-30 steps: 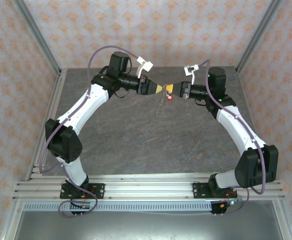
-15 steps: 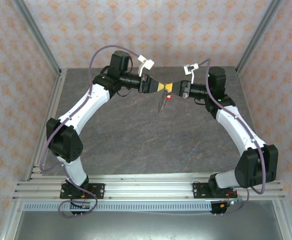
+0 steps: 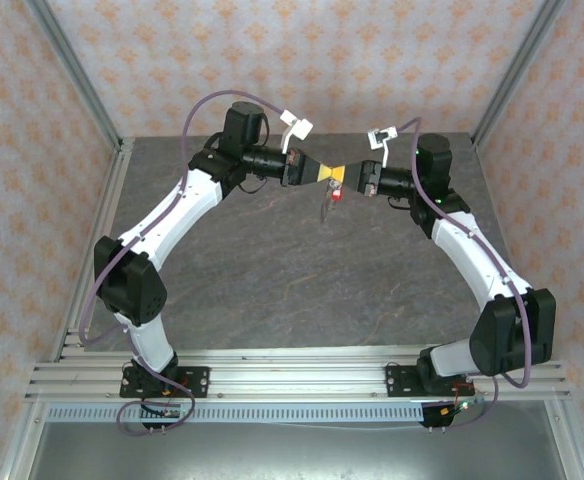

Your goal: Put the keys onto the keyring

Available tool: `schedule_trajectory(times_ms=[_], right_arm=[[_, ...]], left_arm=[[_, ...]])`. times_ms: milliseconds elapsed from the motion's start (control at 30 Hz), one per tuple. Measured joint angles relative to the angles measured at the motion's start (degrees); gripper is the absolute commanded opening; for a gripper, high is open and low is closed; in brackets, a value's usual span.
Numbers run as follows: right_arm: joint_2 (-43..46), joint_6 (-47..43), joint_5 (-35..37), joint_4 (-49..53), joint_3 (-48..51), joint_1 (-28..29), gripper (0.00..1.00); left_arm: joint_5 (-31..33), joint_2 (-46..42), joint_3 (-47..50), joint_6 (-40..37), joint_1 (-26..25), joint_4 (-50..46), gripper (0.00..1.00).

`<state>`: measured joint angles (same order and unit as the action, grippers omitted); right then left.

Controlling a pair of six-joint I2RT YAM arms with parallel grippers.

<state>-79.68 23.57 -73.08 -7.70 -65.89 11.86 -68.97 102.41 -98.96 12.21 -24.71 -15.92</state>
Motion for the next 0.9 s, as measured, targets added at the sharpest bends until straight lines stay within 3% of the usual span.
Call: schedule_trajectory(times_ms=[167,267,367,667,900], right_arm=[[0.0,0.04,0.31,-0.31,0.13,0.0,0.0],[0.0,0.63,1.16,-0.39,0.15,0.0,0.23],[0.02,1.01,3.23,-0.31,0.57,-0.22,0.34],[6.95,5.16,9.07,-4.28,5.97,-4.72,0.39],[10.64,9.35,14.1,-10.56,11.63,-4.76,0.42]], left_arm=[[0.2,0.0,0.02,0.0,0.0,0.15,0.0],[0.72,0.0,0.17,0.22,-0.02,0.63,0.0],[1.6,-0.39,1.36,1.03,-0.07,2.69,0.0],[6.03,-3.19,8.68,6.82,-0.48,11.61,0.0],[8.41,-5.97,11.13,11.47,-0.48,19.37,0.0]])
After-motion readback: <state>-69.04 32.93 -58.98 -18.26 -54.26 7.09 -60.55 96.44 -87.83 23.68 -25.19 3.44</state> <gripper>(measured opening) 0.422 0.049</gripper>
